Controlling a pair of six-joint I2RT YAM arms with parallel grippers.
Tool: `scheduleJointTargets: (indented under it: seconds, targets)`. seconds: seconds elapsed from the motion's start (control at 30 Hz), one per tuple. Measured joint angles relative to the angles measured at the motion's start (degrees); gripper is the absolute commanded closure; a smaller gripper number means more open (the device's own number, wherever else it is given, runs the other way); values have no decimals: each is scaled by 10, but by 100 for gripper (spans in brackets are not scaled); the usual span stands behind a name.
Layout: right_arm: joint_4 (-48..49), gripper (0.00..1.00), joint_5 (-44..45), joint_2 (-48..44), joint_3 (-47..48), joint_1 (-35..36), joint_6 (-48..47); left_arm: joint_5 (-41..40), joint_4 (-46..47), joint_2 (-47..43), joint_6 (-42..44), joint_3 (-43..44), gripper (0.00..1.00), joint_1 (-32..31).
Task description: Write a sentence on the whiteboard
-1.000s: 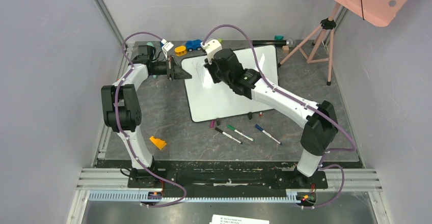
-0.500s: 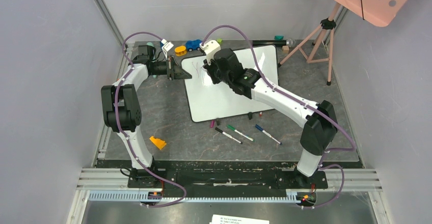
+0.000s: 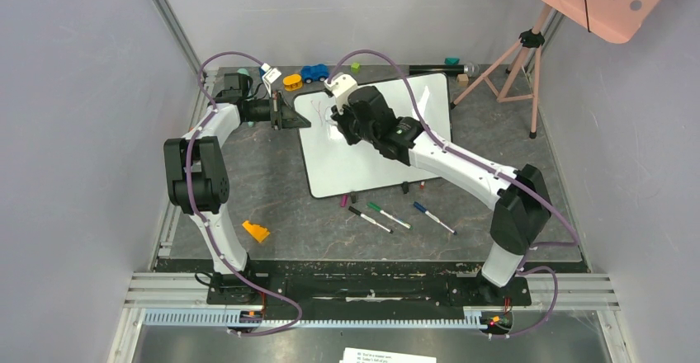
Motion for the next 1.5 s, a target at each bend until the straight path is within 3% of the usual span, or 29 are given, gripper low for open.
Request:
scheduleJointTargets:
  seconds: [0.9,1.5]
  targets:
    - [-15,100,57,2,28,-2,-2,0,0,0,0,0,98,0]
    - [-14,100,30,22,61,-4,-4,-1,0,0,0,0,98,0]
